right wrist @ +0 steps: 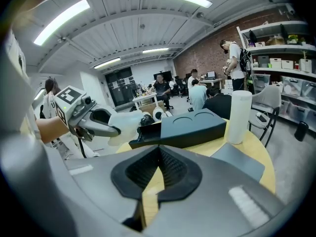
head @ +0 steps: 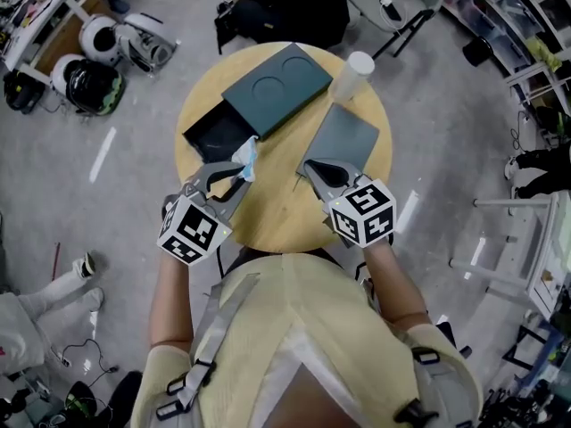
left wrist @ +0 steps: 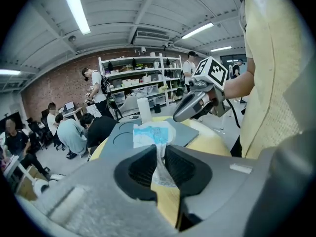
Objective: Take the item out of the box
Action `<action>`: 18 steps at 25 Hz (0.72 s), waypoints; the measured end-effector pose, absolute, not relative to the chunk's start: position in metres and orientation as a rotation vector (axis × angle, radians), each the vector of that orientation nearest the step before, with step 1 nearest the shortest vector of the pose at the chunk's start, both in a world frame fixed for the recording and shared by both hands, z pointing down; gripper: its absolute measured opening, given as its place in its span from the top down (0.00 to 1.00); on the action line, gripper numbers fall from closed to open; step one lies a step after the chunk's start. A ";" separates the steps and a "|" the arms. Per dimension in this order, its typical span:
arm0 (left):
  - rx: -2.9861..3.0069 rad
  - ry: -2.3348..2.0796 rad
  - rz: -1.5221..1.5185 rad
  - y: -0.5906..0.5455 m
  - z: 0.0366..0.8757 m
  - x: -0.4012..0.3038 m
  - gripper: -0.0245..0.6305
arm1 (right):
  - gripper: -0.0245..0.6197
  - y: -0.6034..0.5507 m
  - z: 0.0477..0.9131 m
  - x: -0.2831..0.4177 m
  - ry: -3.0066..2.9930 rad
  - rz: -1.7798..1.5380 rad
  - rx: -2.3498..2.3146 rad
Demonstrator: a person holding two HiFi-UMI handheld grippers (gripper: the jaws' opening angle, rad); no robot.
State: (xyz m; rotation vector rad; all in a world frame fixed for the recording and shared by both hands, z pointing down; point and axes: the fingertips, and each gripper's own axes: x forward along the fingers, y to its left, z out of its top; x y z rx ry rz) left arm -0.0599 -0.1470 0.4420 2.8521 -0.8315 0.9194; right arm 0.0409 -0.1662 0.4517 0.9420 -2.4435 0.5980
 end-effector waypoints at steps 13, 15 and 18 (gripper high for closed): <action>2.777 -0.862 0.787 -0.144 0.448 -0.064 0.88 | 0.96 -0.169 0.455 0.038 -2.447 0.577 0.933; 2.775 -0.867 0.785 -0.143 0.448 -0.064 0.88 | 0.96 -0.169 0.455 0.038 -2.449 0.578 0.931; 2.774 -0.874 0.785 -0.143 0.448 -0.064 0.88 | 0.96 -0.170 0.455 0.036 -2.451 0.577 0.920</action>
